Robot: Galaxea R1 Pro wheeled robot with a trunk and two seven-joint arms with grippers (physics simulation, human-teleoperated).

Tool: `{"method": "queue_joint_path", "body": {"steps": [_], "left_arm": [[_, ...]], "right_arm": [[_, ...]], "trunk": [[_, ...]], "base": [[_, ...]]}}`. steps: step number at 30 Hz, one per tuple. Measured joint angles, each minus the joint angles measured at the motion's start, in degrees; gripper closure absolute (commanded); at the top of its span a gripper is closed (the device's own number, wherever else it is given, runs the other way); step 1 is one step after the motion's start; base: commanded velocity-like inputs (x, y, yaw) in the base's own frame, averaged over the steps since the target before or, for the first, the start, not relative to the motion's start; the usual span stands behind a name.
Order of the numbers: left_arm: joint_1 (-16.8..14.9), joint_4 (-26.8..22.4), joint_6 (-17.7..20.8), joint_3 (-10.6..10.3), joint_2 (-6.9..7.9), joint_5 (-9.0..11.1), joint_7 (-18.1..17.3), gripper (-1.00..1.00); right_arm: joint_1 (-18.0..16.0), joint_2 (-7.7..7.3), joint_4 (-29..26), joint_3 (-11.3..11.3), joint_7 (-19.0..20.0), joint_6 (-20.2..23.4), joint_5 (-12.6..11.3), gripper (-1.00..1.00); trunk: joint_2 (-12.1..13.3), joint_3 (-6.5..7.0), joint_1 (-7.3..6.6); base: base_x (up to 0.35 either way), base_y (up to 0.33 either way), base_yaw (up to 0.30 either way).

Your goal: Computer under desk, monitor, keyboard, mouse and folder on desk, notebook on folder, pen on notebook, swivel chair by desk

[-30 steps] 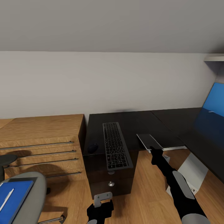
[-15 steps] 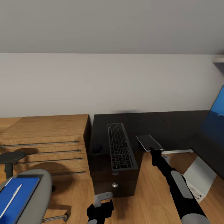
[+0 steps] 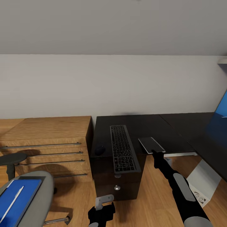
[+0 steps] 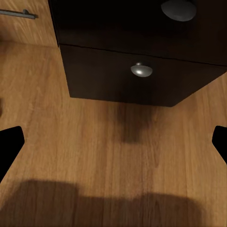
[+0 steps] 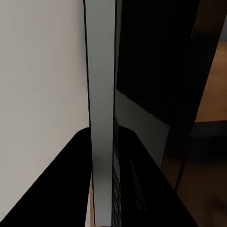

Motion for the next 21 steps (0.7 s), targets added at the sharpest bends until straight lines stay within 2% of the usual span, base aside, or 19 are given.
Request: {"method": "queue_joint_path", "body": {"steps": [11, 12, 13, 21], "left_arm": [[0.00, 0.00, 0.01, 0.00, 0.00, 0.00, 0.00, -1.00], [0.00, 0.00, 0.00, 0.00, 0.00, 0.00, 0.00, -1.00], [0.00, 0.00, 0.00, 0.00, 0.00, 0.00, 0.00, -1.00], [0.00, 0.00, 0.00, 0.02, 0.03, 0.00, 0.01, -1.00]], "right_arm": [[0.00, 0.02, 0.01, 0.00, 0.01, -0.05, -0.02, 1.00], [0.00, 0.02, 0.01, -0.01, 0.00, -0.04, -0.02, -1.00], [0.03, 0.02, 2.57, 0.04, -0.08, 0.00, 0.72, -1.00], [0.02, 0.02, 2.77, 0.04, -0.06, -0.05, 0.60, -1.00]], "trunk": [[0.00, 0.00, 0.00], [0.00, 0.00, 0.00], [0.01, -0.01, 0.01], [0.01, 0.00, 0.00]], "base": [[0.000, 0.000, 0.000], [0.000, 0.000, 0.000], [0.000, 0.000, 0.000], [0.000, 0.000, 0.000]]}}
